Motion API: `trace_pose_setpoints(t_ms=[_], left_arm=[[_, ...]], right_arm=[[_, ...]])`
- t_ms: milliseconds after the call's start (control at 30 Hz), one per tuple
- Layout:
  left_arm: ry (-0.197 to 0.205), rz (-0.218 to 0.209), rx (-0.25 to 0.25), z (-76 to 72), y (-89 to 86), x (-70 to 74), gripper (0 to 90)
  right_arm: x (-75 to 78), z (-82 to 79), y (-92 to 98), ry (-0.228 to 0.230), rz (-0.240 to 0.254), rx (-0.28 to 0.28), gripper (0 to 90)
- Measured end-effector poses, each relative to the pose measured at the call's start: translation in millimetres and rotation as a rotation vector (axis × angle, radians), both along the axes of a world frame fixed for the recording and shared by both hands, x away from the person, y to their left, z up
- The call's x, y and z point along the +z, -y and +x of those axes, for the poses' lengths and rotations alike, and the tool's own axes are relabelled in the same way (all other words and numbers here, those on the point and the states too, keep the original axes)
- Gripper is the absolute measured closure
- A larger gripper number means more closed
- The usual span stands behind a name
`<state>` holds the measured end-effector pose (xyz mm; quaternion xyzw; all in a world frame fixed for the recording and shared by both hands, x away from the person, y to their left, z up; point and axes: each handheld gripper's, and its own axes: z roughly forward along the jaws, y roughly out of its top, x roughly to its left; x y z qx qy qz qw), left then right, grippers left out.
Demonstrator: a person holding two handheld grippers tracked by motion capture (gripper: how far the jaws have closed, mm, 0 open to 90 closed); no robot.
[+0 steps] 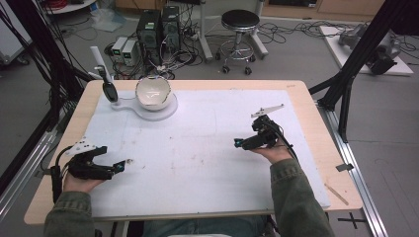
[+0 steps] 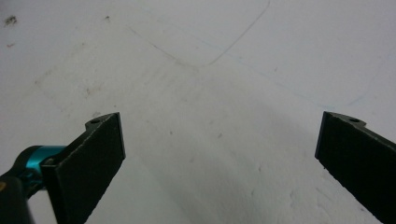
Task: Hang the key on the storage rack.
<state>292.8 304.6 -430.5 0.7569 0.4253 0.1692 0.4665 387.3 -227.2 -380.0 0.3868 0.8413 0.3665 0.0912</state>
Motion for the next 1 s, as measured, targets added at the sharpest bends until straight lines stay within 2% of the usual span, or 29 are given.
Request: trace_pose_setpoints(t_ms=[133,333,400,467,633,767,933,1000], left_arm=[[-0.009,0.003,-0.005,0.2,0.9,-0.7,1.7],[-0.016,0.011,-0.01,0.1,1.1,-1.2,1.7],[-0.018,0.01,-0.007,0.1,1.5,-1.4,1.7],[-0.021,0.012,-0.009,-0.1,1.8,-1.7,1.7],[-0.026,0.018,-0.01,-0.3,2.1,-2.1,1.7],[-0.029,0.022,-0.012,-0.5,2.1,-2.4,1.7],[-0.032,0.031,-0.011,-0.2,2.7,-3.1,1.7],[-0.034,0.037,-0.011,0.3,3.1,-3.8,1.7]], right_arm=[[-5.3,-5.4,11.3,-0.012,-0.01,-0.008,0.5],[-16.5,-17.0,36.5,-0.023,0.002,-0.049,0.5],[-18.4,-18.0,39.7,-0.021,0.002,-0.052,0.5],[-24.2,-22.9,52.4,-0.027,0.006,-0.075,0.5],[-25.7,-30.2,65.3,-0.004,0.03,-0.089,0.5],[-29.8,-42.6,77.5,0.027,0.062,-0.115,0.5],[-34.9,-48.4,83.8,0.021,0.079,-0.127,0.5],[-34.7,-47.4,84.9,0.034,0.079,-0.125,0.5]])
